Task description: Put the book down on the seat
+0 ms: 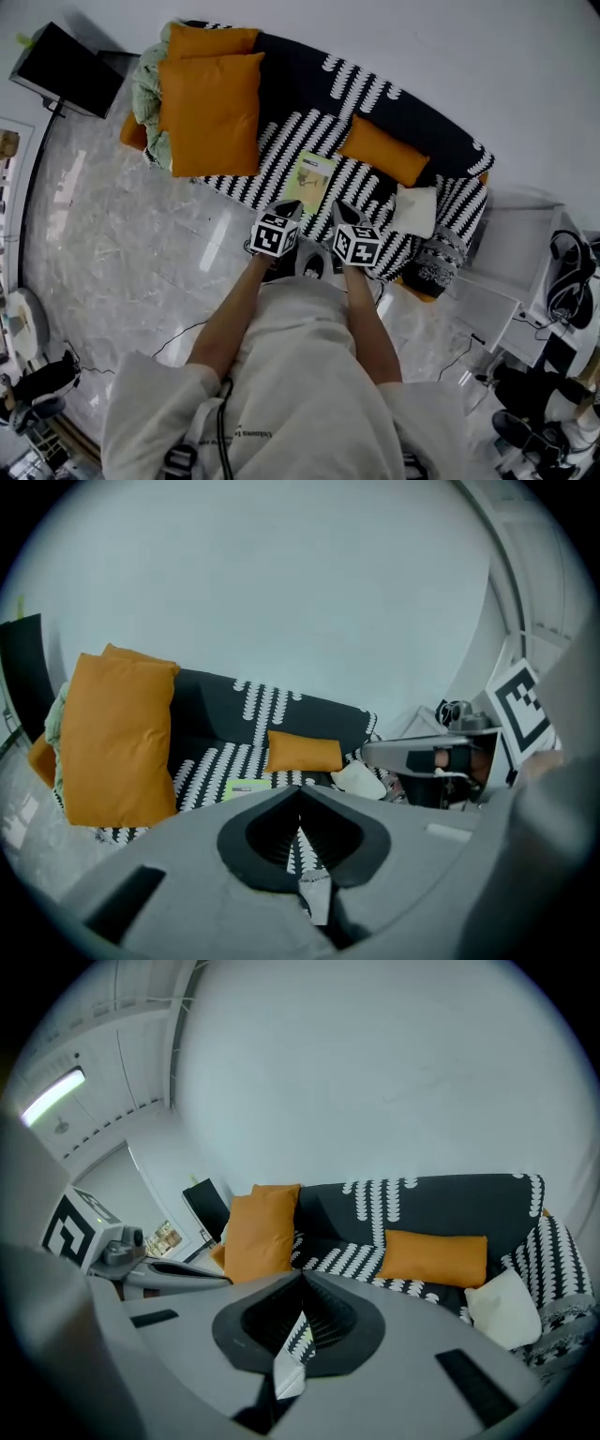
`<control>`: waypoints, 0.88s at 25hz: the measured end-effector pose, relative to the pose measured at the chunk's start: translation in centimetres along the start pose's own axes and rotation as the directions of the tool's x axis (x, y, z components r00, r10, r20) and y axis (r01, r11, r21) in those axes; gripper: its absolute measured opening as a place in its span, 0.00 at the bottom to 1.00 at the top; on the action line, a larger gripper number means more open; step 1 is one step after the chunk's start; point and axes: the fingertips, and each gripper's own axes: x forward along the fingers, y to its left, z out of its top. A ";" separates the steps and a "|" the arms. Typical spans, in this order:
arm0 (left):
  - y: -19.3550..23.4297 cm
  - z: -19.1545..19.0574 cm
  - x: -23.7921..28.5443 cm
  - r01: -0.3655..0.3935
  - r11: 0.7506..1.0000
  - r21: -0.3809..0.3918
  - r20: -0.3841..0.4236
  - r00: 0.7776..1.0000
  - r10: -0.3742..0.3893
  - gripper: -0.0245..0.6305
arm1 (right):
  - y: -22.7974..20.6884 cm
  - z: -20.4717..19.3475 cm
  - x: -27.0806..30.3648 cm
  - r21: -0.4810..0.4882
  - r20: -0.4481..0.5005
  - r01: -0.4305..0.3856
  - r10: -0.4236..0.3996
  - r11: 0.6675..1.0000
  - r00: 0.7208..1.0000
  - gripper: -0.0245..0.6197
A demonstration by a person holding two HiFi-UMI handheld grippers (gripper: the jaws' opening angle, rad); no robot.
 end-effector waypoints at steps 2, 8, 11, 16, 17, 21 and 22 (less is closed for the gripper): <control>-1.0 -1.3 -0.7 -0.003 1.000 0.010 -0.008 1.000 0.004 0.04 | -0.3 -0.6 -1.0 -0.011 -0.003 0.011 -0.011 1.000 1.000 0.05; -2.2 -3.7 -3.1 -0.024 1.000 0.007 0.002 1.000 0.024 0.04 | 0.0 -3.1 -3.0 -0.081 -0.047 0.024 -0.028 0.996 0.998 0.05; -2.6 -4.6 -3.9 -0.028 1.000 0.009 0.002 1.000 0.028 0.04 | 0.7 -4.4 -3.3 -0.129 -0.074 0.012 -0.022 0.992 0.997 0.05; -2.7 -6.0 -5.0 -0.044 0.999 -0.012 0.013 0.999 0.045 0.04 | 1.6 -6.0 -4.0 -0.184 -0.102 0.009 -0.028 0.983 0.994 0.05; -2.7 -6.3 -5.1 -0.049 0.999 -0.018 0.014 0.999 0.050 0.04 | 1.6 -6.1 -4.1 -0.190 -0.103 0.004 -0.024 0.982 0.994 0.05; -3.4 -7.0 -5.1 -0.045 0.998 -0.032 0.018 0.999 0.046 0.04 | 1.5 -6.8 -4.7 -0.184 -0.109 -0.004 -0.016 0.983 0.994 0.05; -3.5 -7.0 -5.3 -0.042 0.998 -0.041 0.024 0.999 0.043 0.04 | 1.5 -6.9 -4.8 -0.186 -0.113 -0.003 -0.018 0.983 0.993 0.05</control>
